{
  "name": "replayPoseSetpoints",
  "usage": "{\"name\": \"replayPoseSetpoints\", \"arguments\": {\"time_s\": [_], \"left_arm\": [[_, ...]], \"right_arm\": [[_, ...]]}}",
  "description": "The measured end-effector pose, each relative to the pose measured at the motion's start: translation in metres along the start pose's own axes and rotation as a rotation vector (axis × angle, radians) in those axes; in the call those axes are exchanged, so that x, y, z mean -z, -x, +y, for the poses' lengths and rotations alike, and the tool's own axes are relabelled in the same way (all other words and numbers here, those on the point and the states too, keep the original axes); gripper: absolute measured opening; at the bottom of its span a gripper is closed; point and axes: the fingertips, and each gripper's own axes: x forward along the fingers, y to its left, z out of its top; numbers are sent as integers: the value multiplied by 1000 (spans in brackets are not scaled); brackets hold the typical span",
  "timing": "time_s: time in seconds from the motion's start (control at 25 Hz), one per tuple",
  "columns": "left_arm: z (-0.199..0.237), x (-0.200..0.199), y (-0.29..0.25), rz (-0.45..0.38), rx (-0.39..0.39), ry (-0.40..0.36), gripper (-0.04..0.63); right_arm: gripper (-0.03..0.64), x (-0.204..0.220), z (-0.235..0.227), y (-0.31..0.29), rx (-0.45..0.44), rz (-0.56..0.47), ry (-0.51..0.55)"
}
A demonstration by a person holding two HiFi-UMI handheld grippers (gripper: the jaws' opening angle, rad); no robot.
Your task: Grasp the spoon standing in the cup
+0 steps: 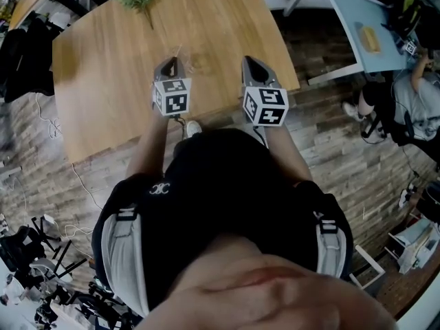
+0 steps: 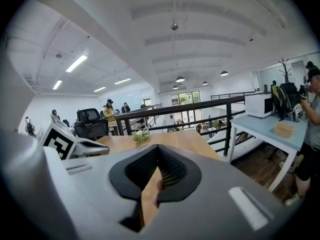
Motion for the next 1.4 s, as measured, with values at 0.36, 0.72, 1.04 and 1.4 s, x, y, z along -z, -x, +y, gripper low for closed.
{"name": "replayPoseSetpoints", "arguments": {"time_s": [0.36,0.72,1.04,1.4], "left_arm": [[-11,-57,33,-150,12,28,19],[-53,-91,51,-218,92,34,19],[-82,-91,51,-218,135,22,20],[-95,-87,63,-225,145,11,20]], "right_arm": [[0,-26,13,9,7,-128,4],[-2,-32,9,24,26,-184,13],[-2,-26,1,35,32,-186,10],[-2,-22,2,50,29,-215,-5]]}}
